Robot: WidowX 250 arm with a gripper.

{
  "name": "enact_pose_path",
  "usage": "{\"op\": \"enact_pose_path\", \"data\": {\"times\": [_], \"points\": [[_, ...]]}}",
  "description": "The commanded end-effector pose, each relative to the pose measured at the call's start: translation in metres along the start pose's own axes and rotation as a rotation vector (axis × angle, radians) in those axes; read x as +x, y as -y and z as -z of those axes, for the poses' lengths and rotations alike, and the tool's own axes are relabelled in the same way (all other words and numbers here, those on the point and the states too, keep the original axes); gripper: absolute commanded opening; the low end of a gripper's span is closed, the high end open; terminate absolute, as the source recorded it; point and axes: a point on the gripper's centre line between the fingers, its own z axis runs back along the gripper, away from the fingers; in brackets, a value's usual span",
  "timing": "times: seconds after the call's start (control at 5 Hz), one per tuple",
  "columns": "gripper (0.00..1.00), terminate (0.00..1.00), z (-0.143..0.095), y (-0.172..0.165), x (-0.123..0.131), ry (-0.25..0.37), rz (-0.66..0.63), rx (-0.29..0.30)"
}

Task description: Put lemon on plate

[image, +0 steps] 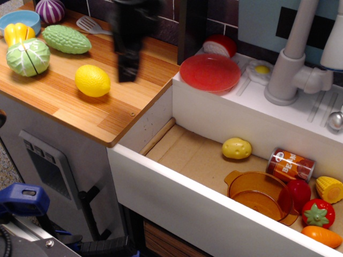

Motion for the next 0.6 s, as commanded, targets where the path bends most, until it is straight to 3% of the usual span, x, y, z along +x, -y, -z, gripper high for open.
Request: {"op": "enact_pose_path", "data": {"times": [0.0,0.4], "points": [[1.0,0.0,-0.001,-0.036,-0.026,0.039,0.055,0.091],[1.0,0.0,0.032,-0.037,-0.036,0.096,0.113,0.064]]}}
